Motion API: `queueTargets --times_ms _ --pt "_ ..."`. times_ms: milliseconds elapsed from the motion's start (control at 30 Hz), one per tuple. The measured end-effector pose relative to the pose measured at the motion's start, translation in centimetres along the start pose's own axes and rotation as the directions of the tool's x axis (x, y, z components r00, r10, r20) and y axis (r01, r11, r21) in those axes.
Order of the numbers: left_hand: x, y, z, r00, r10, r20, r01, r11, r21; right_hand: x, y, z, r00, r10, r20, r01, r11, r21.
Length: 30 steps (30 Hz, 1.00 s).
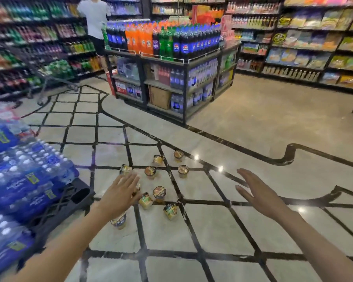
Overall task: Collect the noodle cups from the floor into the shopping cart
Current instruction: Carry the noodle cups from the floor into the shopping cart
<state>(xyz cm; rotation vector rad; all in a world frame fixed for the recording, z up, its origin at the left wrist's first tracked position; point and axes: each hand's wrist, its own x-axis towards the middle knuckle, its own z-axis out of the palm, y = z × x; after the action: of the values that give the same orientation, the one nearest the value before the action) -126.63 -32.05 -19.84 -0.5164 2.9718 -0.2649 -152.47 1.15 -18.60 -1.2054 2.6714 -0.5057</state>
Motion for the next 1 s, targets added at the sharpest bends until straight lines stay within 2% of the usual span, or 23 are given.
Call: queueTargets --times_ms 167,300,400,600,800,867,933,1000 --pt "8.1 3.7 -1.8 0.978 -0.162 0.132 0.168 0.985 -0.042 10.8 7.7 -2.8 0.995 -0.072 0.064 0.073 0.997 -0.021" --pt "13.6 3.8 -0.2 0.959 -0.265 0.100 0.274 0.958 -0.083 19.8 11.1 -3.1 0.979 -0.151 0.138 0.154 0.988 -0.009" --pt "17.7 3.3 1.6 0.933 -0.326 0.155 0.342 0.935 -0.090 27.3 12.3 -2.2 0.966 -0.189 0.177 0.183 0.982 0.049" --pt "28.3 0.9 6.5 0.841 -0.468 0.272 0.508 0.856 -0.097 42.3 15.1 2.0 0.925 -0.218 0.311 0.206 0.976 0.071" --pt "38.0 0.1 10.0 0.756 -0.518 0.401 0.600 0.793 -0.107 55.6 17.6 5.5 0.867 -0.238 0.438 0.240 0.969 0.051" --pt "39.3 0.2 11.8 0.716 -0.574 0.398 0.670 0.725 -0.158 59.2 18.1 7.5 0.834 -0.247 0.493 0.261 0.964 0.043" --pt "40.4 0.4 14.4 0.655 -0.587 0.475 0.734 0.644 -0.216 62.6 18.5 10.3 0.798 -0.249 0.548 0.259 0.964 0.059" --pt "41.4 0.3 18.3 0.593 -0.616 0.519 0.784 0.589 -0.197 66.1 19.0 14.1 0.765 -0.264 0.587 0.271 0.959 0.079"
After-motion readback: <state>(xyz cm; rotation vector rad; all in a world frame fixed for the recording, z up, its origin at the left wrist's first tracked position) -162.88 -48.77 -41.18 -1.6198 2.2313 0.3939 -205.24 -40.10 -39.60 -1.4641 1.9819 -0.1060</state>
